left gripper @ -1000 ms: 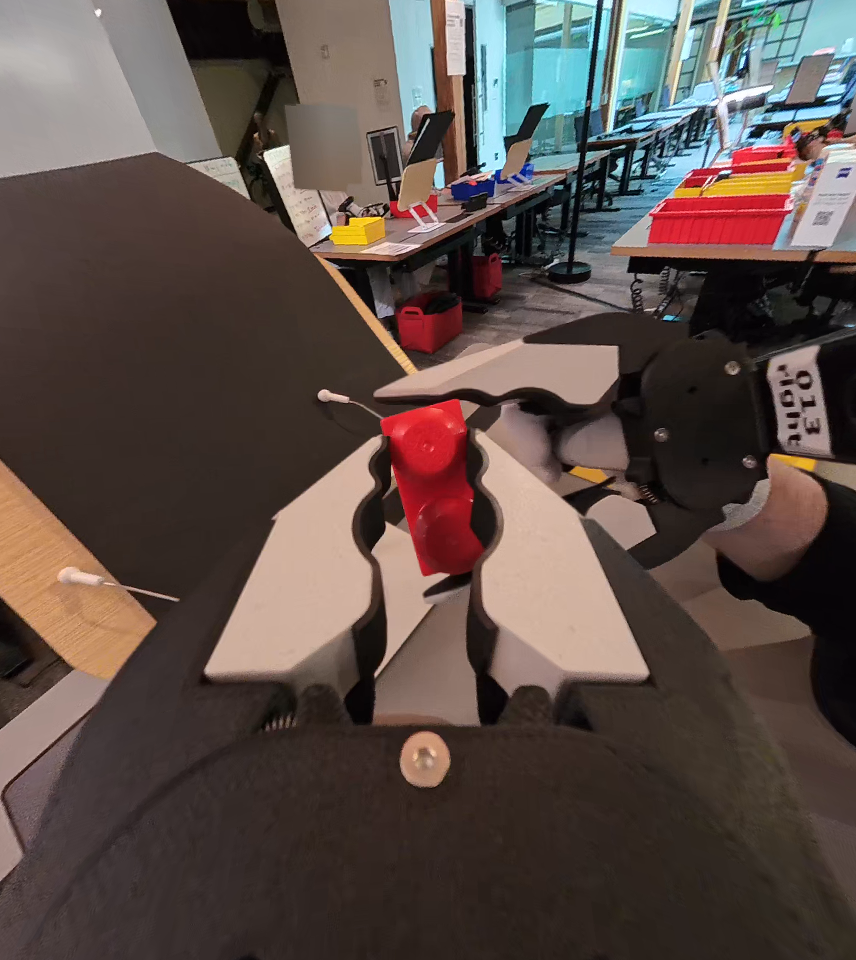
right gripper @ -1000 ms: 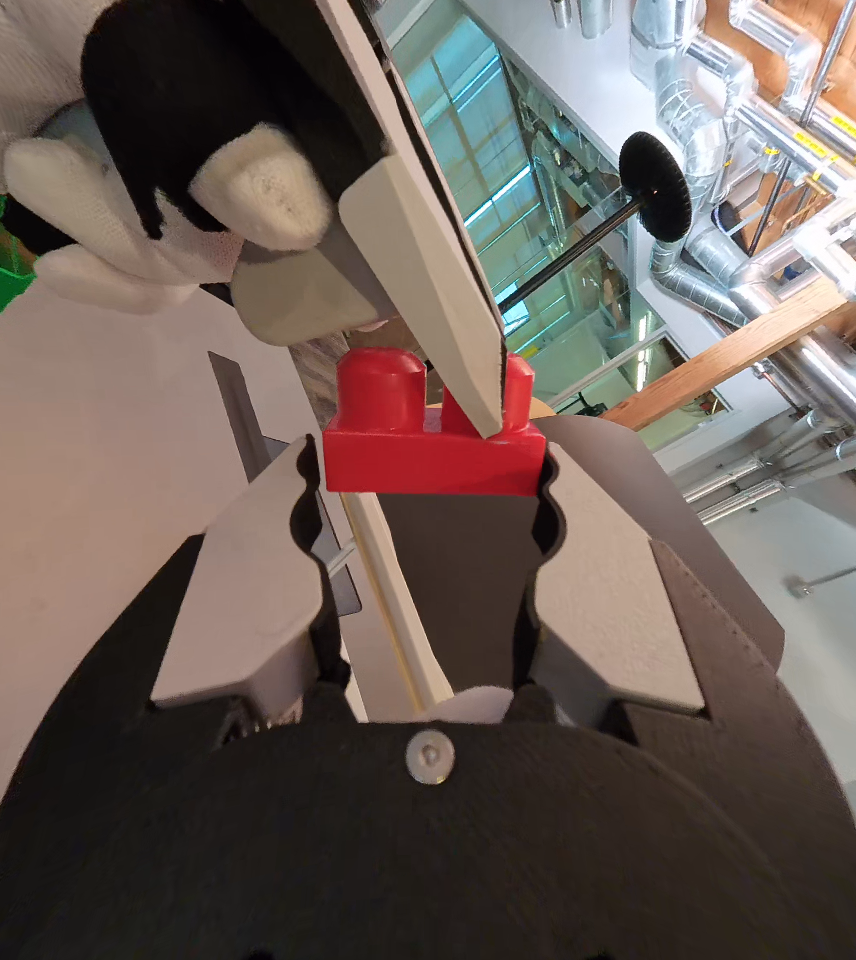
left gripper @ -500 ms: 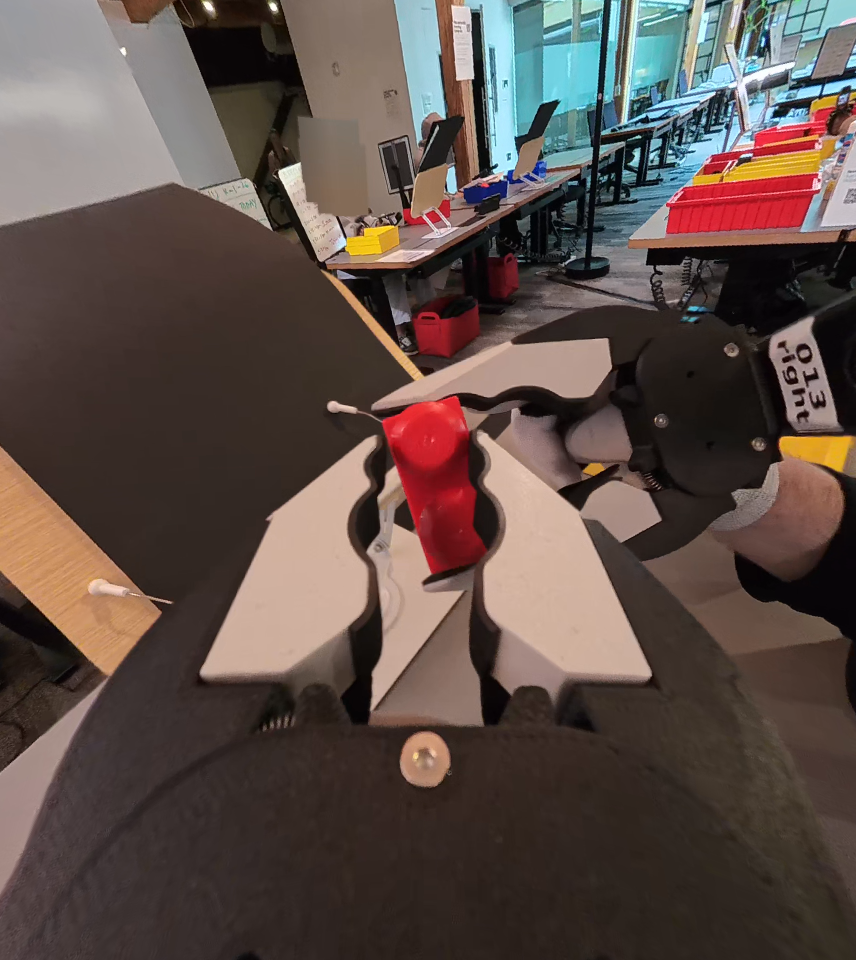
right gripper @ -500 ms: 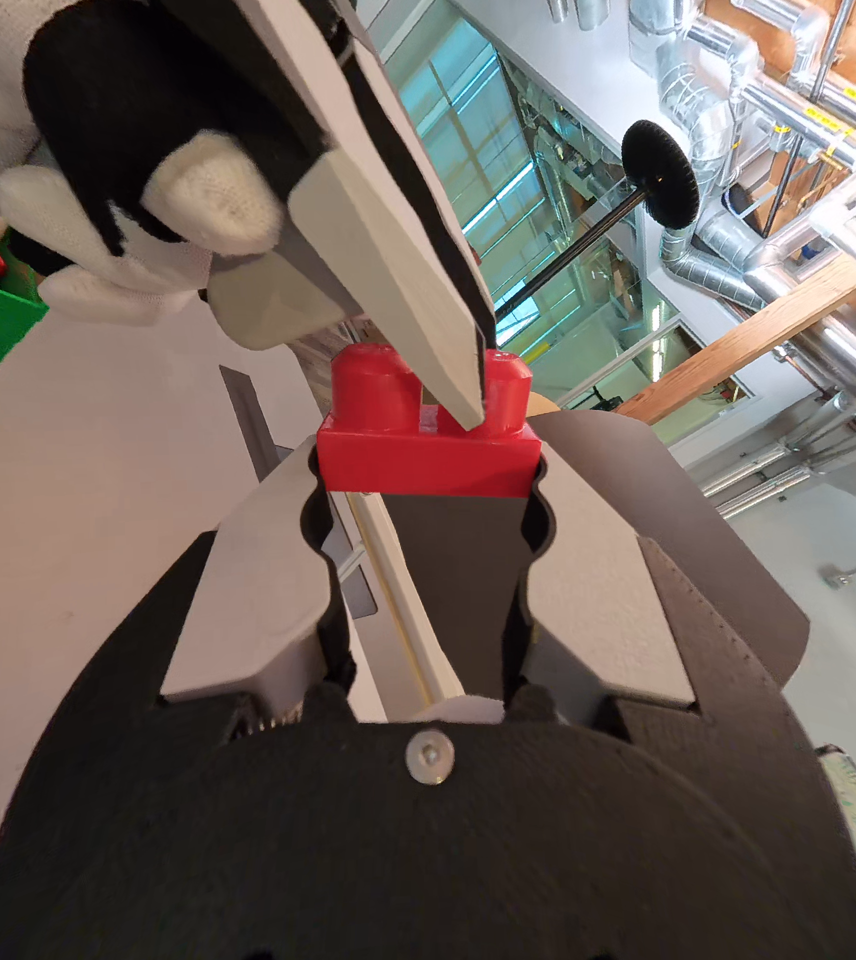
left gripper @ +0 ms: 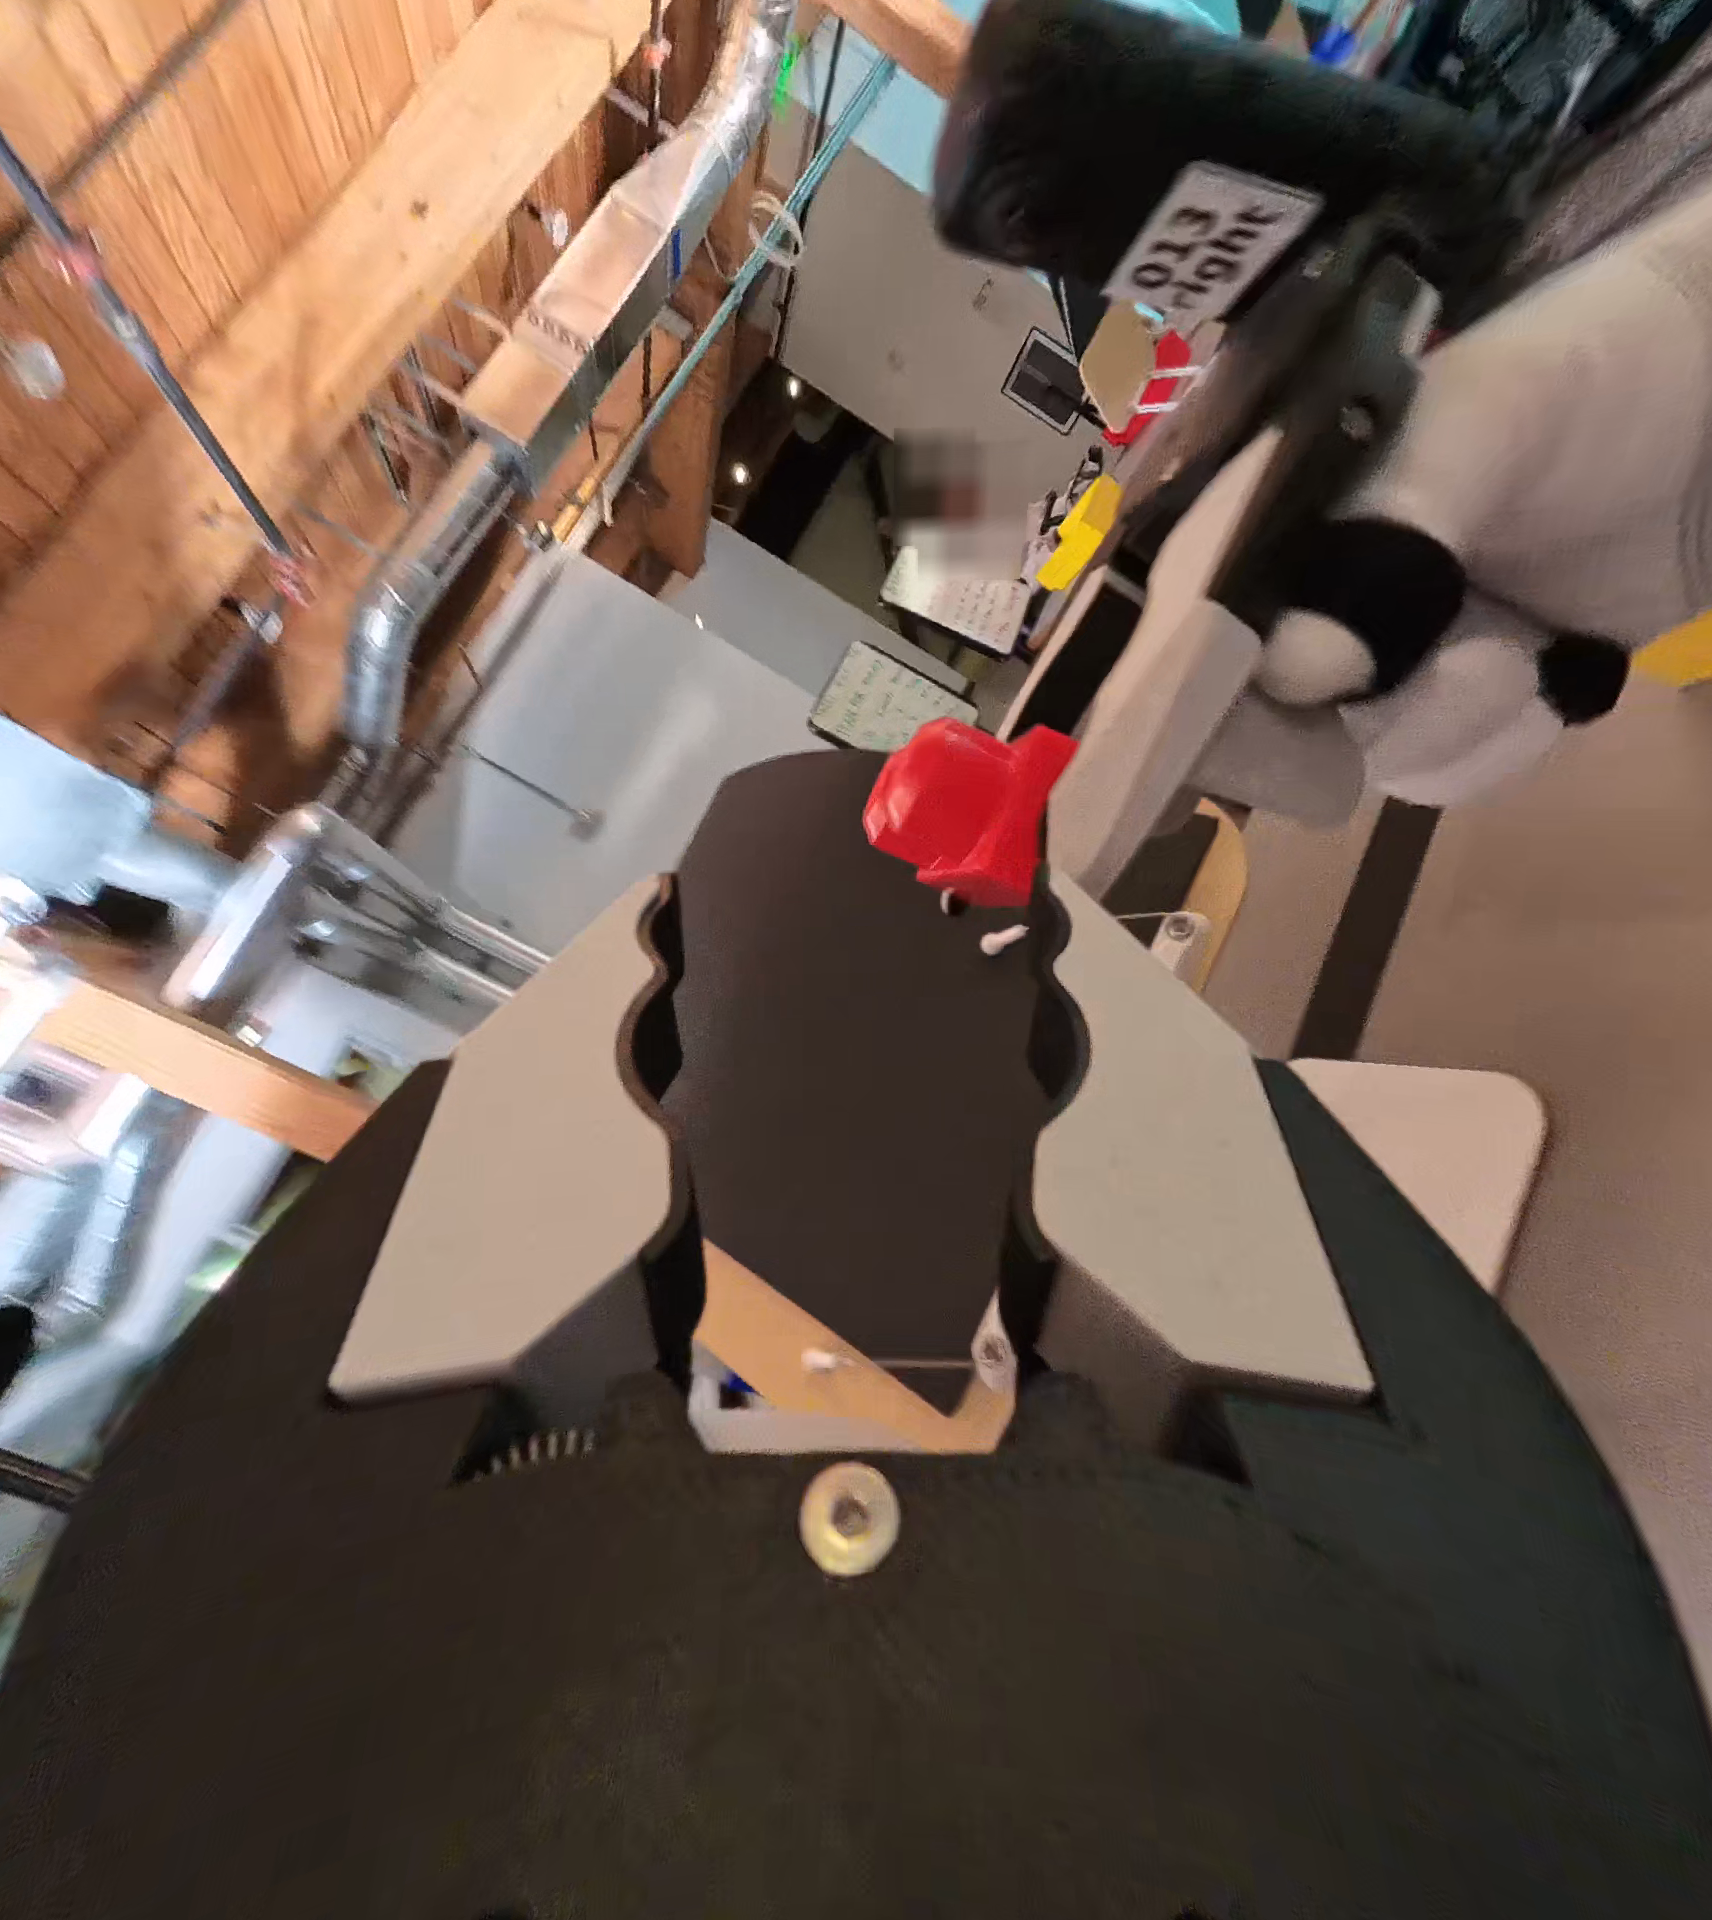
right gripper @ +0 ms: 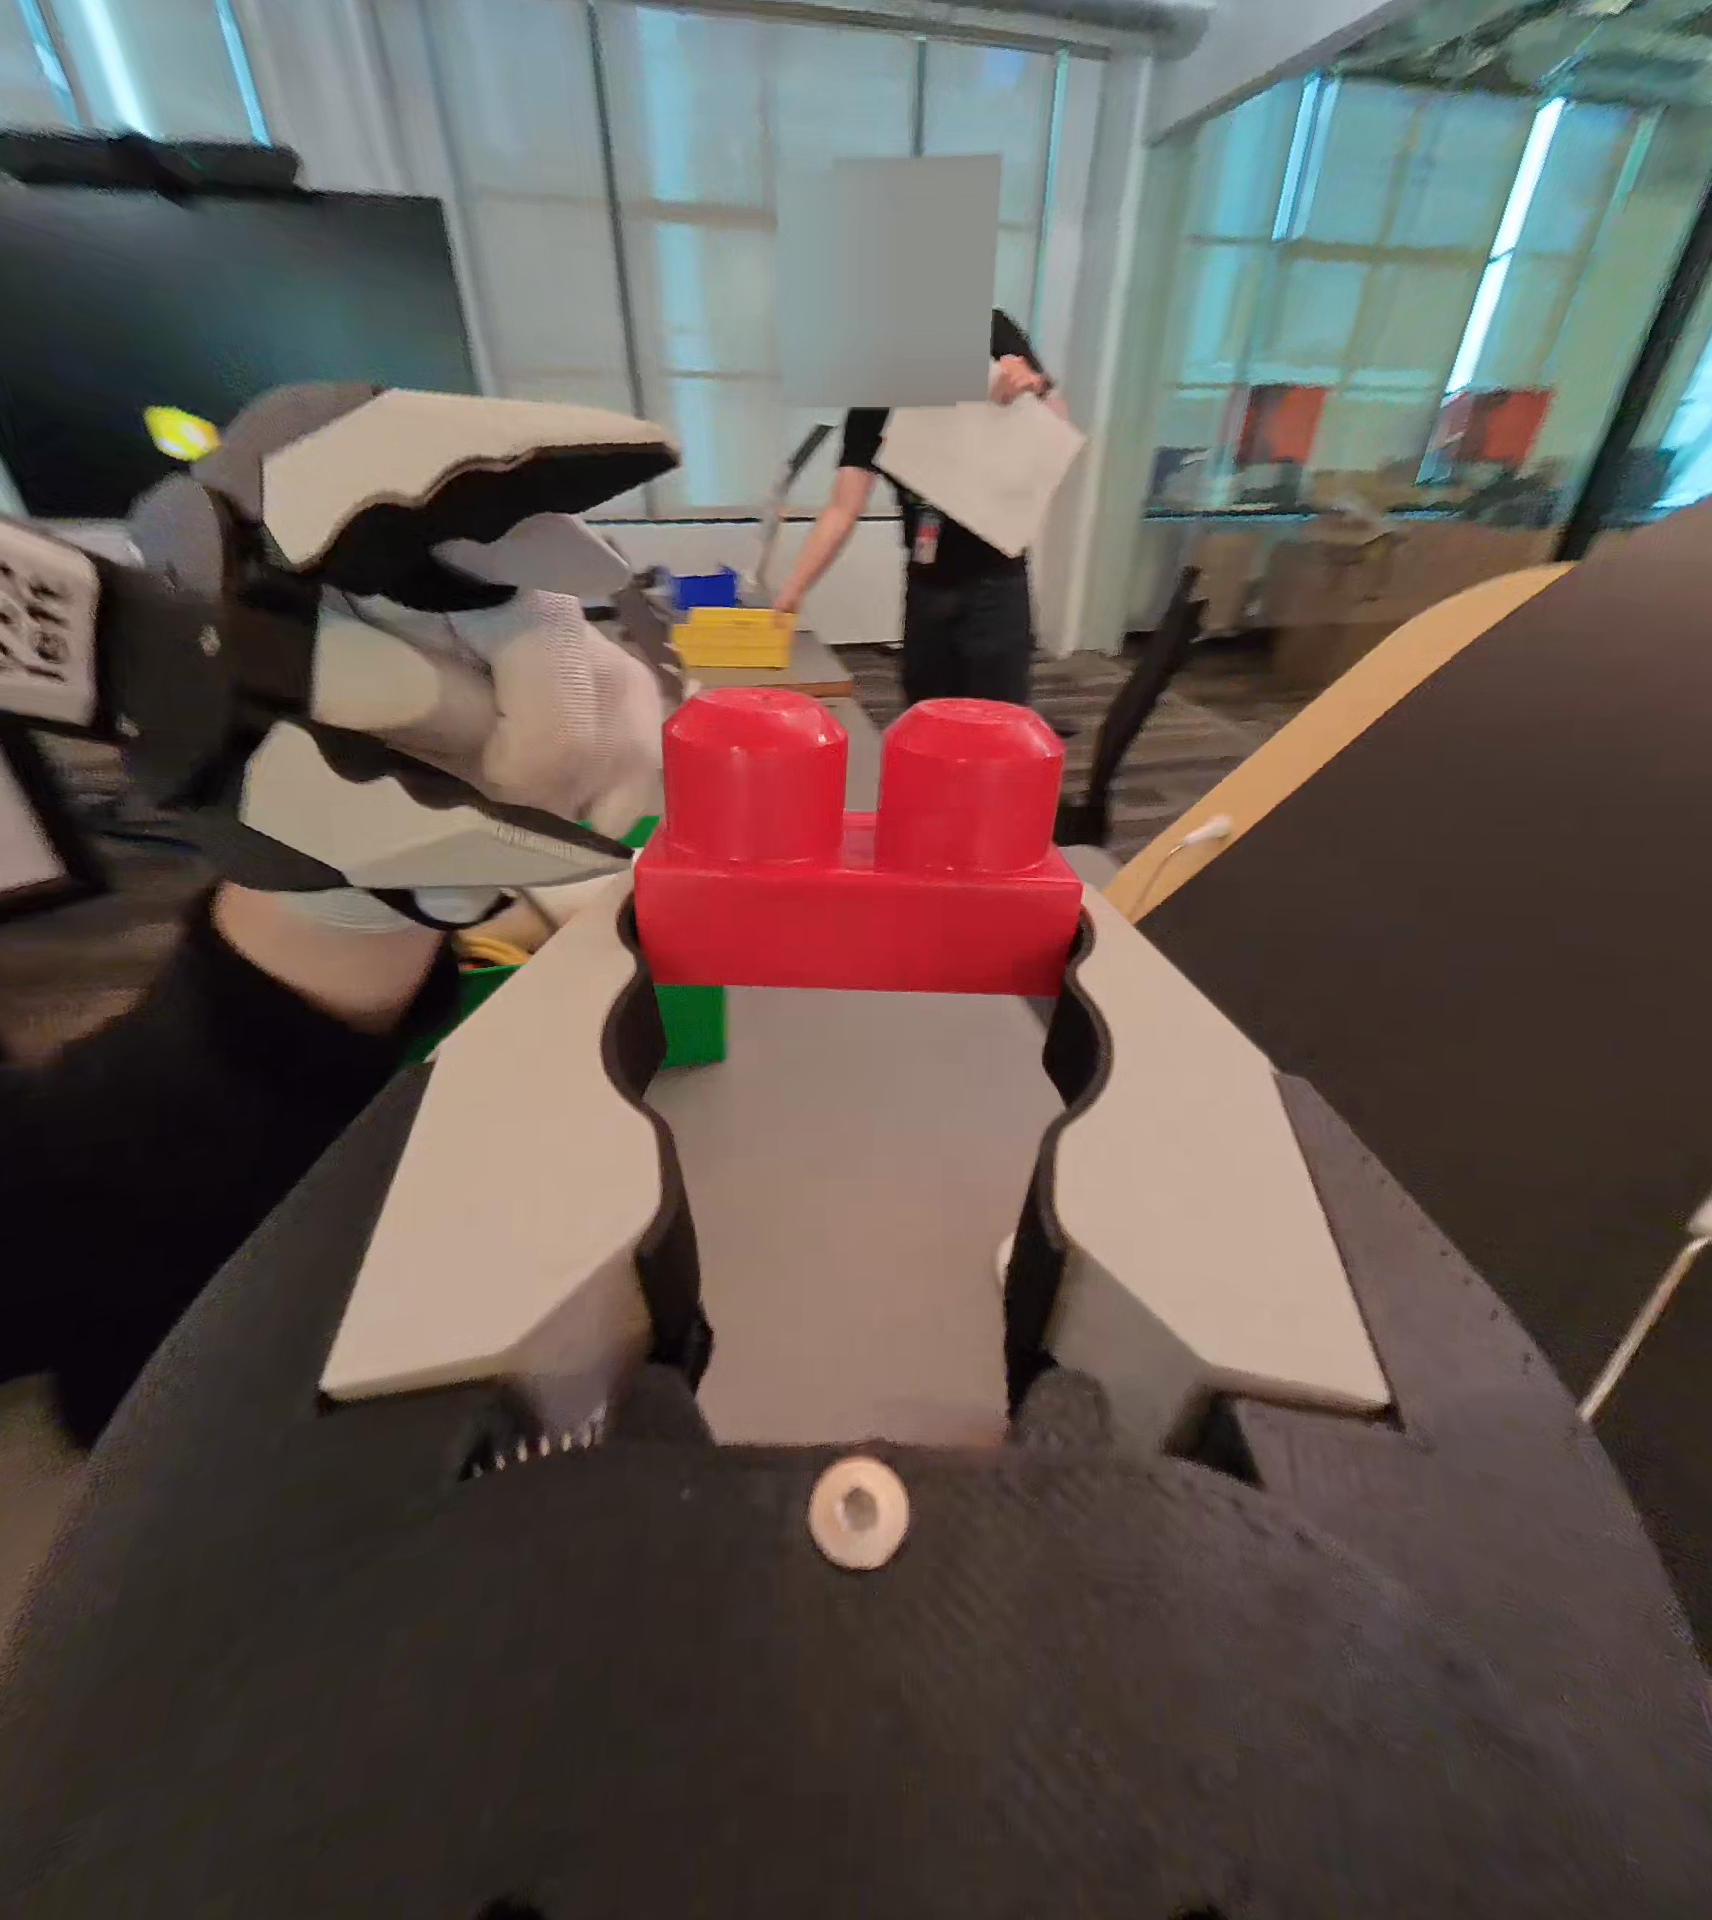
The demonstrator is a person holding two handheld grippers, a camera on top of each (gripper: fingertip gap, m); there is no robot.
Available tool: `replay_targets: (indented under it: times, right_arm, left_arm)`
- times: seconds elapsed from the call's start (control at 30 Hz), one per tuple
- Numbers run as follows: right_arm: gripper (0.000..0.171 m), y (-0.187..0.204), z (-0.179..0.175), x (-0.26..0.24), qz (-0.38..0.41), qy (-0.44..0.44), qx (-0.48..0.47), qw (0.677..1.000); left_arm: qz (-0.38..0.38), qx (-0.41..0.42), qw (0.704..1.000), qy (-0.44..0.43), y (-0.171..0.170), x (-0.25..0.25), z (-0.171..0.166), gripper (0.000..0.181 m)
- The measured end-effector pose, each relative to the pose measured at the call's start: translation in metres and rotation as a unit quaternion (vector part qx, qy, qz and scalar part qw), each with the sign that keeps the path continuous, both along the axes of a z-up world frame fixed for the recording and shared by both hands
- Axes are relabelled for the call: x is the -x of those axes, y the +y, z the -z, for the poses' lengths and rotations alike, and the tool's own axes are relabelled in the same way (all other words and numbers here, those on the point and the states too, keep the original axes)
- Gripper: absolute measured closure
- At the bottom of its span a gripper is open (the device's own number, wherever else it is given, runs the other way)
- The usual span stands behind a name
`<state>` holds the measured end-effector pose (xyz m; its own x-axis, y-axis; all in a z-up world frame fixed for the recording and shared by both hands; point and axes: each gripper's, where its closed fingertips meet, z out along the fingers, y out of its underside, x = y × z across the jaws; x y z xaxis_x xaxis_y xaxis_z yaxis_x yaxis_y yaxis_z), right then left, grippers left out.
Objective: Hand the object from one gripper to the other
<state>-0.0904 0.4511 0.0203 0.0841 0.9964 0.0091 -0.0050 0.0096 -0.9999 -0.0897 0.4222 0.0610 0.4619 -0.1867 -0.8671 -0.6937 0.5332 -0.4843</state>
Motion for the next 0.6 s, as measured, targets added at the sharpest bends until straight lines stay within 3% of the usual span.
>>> replay_targets:
  times: [0.17,0.33,0.6]
  right_arm:
    - [0.099,-0.017,0.017,-0.013,-0.122,0.009,0.077,0.989]
    - [0.099,-0.013,0.014,-0.019,-0.152,0.049,0.109,0.981]
    - [0.098,-0.031,0.015,-0.017,-0.2,0.046,0.117,0.972]
  left_arm:
    - [0.023,-0.056,0.997,0.04,-0.006,-0.022,0.007,0.11]
    - [0.049,-0.041,0.996,0.057,-0.011,-0.025,0.015,0.1]
    - [0.04,-0.035,0.996,0.078,-0.002,-0.033,0.029,0.1]
